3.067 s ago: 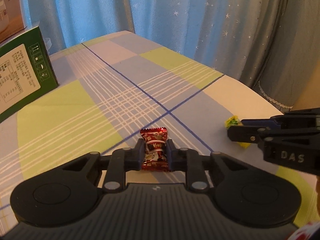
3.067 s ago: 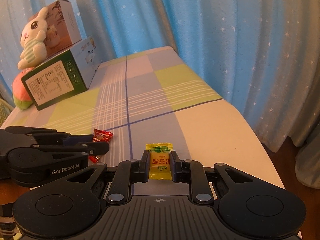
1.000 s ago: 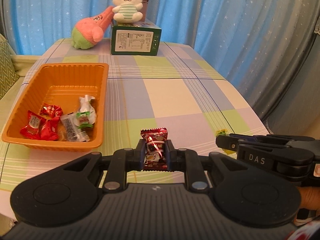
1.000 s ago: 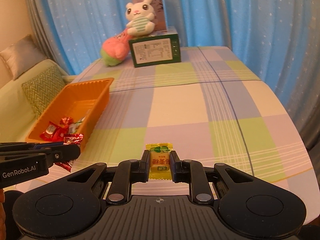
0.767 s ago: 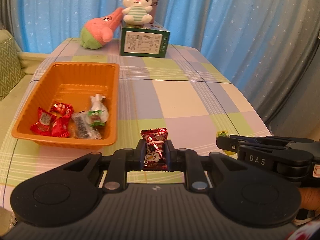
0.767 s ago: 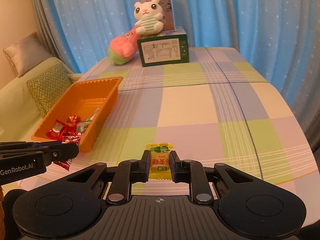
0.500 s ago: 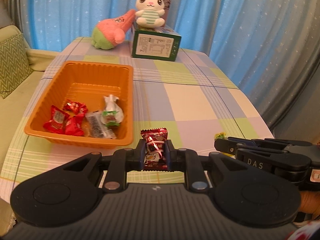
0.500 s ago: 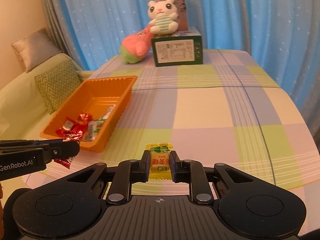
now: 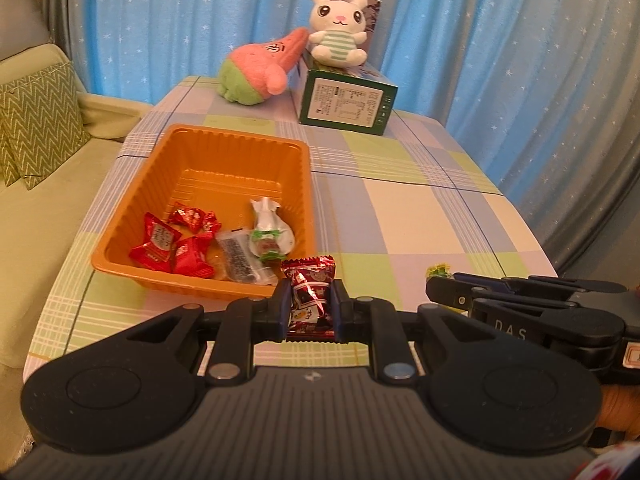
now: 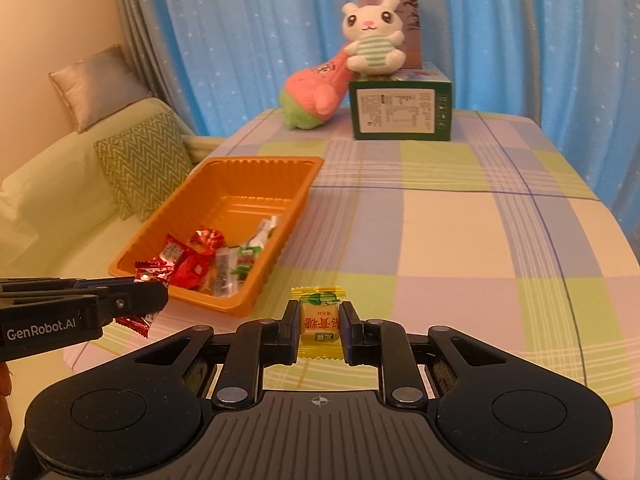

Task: Organize snacks
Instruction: 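Carry the yellow candy with the right tool while the left tool carries the red candy to the tray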

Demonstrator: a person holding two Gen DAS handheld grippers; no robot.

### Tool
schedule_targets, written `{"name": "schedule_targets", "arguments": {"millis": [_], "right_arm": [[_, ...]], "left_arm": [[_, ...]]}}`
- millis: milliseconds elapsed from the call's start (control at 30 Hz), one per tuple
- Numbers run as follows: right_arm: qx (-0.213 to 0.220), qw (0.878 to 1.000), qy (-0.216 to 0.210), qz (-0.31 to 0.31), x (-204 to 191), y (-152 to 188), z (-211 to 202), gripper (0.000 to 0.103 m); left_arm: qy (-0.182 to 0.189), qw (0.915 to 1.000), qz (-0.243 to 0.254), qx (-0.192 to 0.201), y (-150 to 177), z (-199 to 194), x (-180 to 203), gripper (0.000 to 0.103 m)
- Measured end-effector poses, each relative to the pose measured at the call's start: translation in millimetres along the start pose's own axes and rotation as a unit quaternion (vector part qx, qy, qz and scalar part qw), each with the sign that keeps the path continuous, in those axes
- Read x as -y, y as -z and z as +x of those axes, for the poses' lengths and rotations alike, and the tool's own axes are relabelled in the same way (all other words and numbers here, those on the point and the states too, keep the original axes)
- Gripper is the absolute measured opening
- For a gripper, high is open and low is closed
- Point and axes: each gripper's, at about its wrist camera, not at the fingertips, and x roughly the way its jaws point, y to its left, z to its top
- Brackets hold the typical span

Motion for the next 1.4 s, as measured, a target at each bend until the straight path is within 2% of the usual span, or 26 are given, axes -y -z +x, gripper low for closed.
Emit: {"name": "schedule_targets", "arguments": {"millis": [667, 1400], "right_arm": [[-0.004, 0.999, -0.030, -0.031, -37.9, -28.9, 40.8, 0.020], [-0.014, 0.998, -0.048, -0.049, -55.7, -57.5, 91.1, 0.020]], "left_arm": [[-0.032, 0.9993, -0.017, 0.001, -24.0, 8.9, -51.5, 0.018], [-0.038, 0.9991, -0.014, -0.012, -44.3, 40.7, -76.4, 0.018]]}}
